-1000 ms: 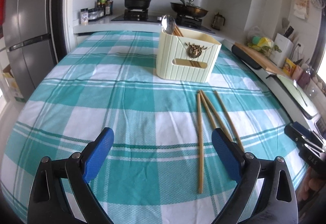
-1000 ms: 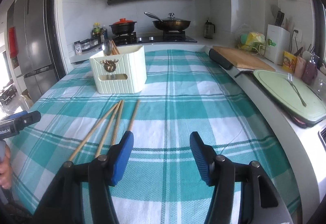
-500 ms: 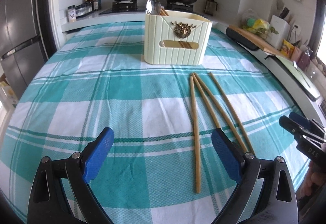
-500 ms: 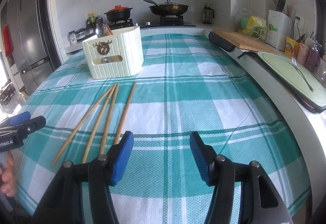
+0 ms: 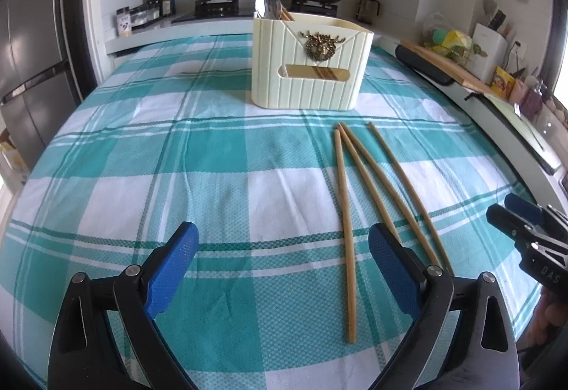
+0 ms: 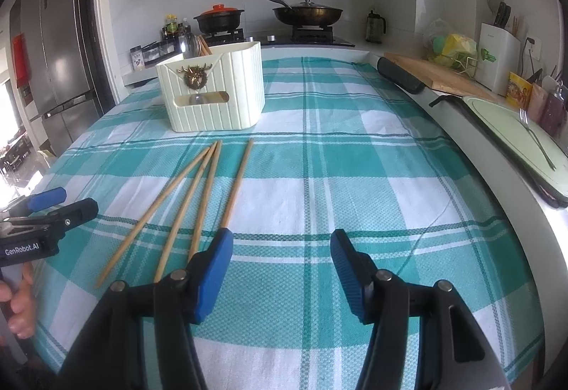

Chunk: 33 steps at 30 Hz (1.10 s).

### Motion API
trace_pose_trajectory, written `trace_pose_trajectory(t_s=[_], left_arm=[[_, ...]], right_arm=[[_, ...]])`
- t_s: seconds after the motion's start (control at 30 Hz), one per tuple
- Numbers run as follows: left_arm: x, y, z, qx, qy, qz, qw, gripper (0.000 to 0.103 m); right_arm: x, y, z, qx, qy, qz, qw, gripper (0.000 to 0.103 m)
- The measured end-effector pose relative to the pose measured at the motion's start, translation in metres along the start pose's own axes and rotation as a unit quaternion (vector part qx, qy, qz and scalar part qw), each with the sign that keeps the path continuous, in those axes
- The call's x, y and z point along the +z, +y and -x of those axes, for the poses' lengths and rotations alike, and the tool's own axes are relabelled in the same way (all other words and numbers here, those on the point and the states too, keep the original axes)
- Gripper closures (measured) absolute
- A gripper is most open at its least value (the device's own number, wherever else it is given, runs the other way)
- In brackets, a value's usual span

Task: Organize utensils
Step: 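Withdraw both open tools back over the remaining chopsticks, then close the left tool on a wooden chopstick while the right tool grasps another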

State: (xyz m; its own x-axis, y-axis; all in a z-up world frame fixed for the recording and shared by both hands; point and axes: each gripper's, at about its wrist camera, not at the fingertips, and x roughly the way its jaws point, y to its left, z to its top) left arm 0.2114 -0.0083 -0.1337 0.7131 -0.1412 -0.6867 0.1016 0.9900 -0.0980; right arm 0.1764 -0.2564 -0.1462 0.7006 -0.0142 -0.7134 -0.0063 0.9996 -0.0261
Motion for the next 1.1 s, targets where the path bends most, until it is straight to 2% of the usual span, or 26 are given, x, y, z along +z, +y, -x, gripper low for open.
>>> trace_pose_trajectory(t_s=[0.63,0.93,1.1], left_arm=[[0.001,0.016,-0.012,0.005,0.016,0.02,0.9997,0.006],[0.008,0.021,-0.024,-0.014,0.027,0.033,0.999,0.006],[0.02,0.012,-0.042,-0.029,0.042,0.009,0.9986,0.006]], right_arm=[[0.005,0.003,-0.018,0.022,0.026,-0.008,0.999,0.045],[0.007,-0.001,-0.019,0.016,0.023,-0.011,1.0,0.045],[0.013,-0.007,-0.024,0.016,0.025,-0.018,0.999,0.048]])
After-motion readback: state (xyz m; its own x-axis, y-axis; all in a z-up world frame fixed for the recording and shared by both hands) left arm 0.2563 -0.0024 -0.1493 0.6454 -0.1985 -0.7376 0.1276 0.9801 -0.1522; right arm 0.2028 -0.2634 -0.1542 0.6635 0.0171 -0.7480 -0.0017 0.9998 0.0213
